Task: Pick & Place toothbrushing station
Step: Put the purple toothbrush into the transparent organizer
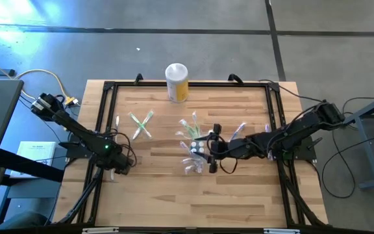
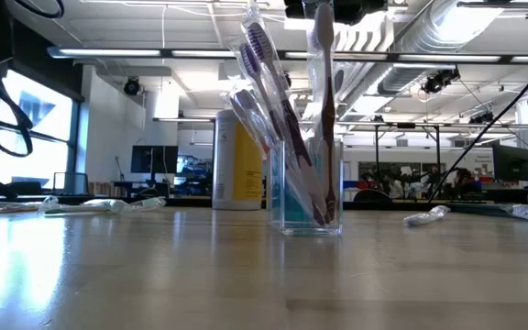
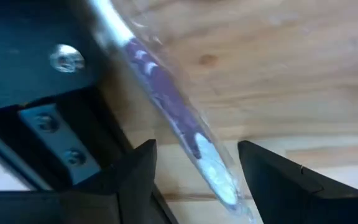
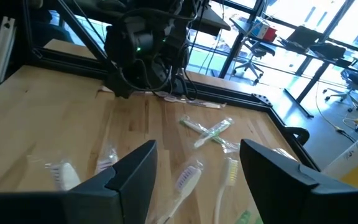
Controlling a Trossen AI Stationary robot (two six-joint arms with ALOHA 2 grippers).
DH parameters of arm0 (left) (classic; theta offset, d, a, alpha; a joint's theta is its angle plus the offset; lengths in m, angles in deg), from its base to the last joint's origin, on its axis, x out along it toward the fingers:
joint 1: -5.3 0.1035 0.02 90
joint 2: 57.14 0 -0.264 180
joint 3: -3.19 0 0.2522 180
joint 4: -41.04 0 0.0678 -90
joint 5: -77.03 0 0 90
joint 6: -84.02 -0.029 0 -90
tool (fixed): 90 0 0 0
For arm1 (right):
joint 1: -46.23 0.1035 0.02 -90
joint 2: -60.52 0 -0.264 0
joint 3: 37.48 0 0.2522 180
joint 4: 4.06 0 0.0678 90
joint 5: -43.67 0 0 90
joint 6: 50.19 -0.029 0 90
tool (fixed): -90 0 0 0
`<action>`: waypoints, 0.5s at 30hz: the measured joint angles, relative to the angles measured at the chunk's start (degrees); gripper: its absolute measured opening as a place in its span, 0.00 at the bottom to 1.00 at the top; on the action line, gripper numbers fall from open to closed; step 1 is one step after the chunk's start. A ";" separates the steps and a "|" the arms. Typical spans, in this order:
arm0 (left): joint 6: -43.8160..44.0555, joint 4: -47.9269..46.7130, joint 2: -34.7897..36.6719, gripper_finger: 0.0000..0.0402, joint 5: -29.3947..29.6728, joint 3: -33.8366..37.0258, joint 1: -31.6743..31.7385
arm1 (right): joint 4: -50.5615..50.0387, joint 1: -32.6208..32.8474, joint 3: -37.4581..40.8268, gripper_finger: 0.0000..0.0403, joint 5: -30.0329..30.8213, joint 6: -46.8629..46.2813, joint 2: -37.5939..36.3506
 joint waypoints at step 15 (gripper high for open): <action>-9.13 6.59 -0.13 0.11 1.43 0.13 0.00 | -0.09 1.05 0.00 0.55 -0.03 0.00 0.00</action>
